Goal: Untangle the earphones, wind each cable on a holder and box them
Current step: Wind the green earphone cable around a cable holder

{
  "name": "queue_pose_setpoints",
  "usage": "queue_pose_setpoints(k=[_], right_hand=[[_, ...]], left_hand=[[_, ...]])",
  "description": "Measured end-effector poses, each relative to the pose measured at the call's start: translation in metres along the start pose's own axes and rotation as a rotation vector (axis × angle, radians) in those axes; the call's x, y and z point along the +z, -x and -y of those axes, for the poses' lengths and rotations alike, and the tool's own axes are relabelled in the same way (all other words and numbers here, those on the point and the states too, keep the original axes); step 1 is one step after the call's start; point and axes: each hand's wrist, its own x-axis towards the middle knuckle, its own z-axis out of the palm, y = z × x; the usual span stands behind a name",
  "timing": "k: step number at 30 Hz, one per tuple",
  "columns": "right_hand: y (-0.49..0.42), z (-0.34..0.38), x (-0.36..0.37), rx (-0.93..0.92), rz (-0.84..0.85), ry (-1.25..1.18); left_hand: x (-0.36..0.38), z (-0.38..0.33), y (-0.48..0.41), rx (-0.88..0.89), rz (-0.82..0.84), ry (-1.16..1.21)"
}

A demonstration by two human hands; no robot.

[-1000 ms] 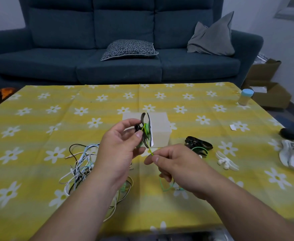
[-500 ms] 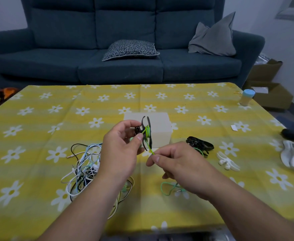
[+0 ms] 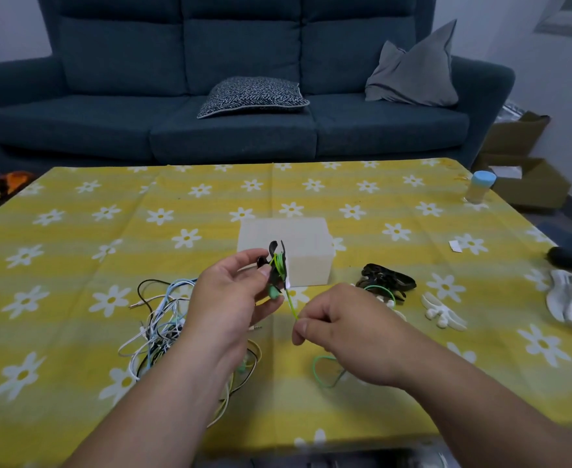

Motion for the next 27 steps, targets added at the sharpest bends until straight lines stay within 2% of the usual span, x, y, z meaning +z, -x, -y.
queue_pose_setpoints(k=[5, 7, 10, 13, 18, 23, 27], right_hand=[[0.002, 0.001, -0.001, -0.105, -0.079, -0.083], [0.002, -0.001, -0.003, -0.085, -0.129, -0.173], [0.000, -0.008, -0.011, -0.002, -0.210, -0.465], [0.002, -0.012, -0.019, -0.029, -0.130, -0.653], [0.007, -0.009, -0.010, -0.116, 0.195, -0.495], [0.006, -0.005, -0.013, -0.137, 0.222, -0.360], [0.006, -0.001, -0.007, -0.175, 0.199, -0.212]], left_hand=[[-0.001, 0.005, -0.002, 0.364, 0.006, -0.442], [-0.001, 0.007, -0.001, 0.410, 0.041, -0.501], [-0.001, 0.007, -0.002, 0.466, 0.107, -0.583], [0.000, 0.008, -0.001, 0.522, 0.113, -0.665], [0.003, 0.013, -0.002, 0.401, 0.017, -0.476], [0.005, 0.013, 0.000, 0.167, 0.032, -0.252], [0.004, 0.014, 0.002, 0.188, 0.062, -0.283]])
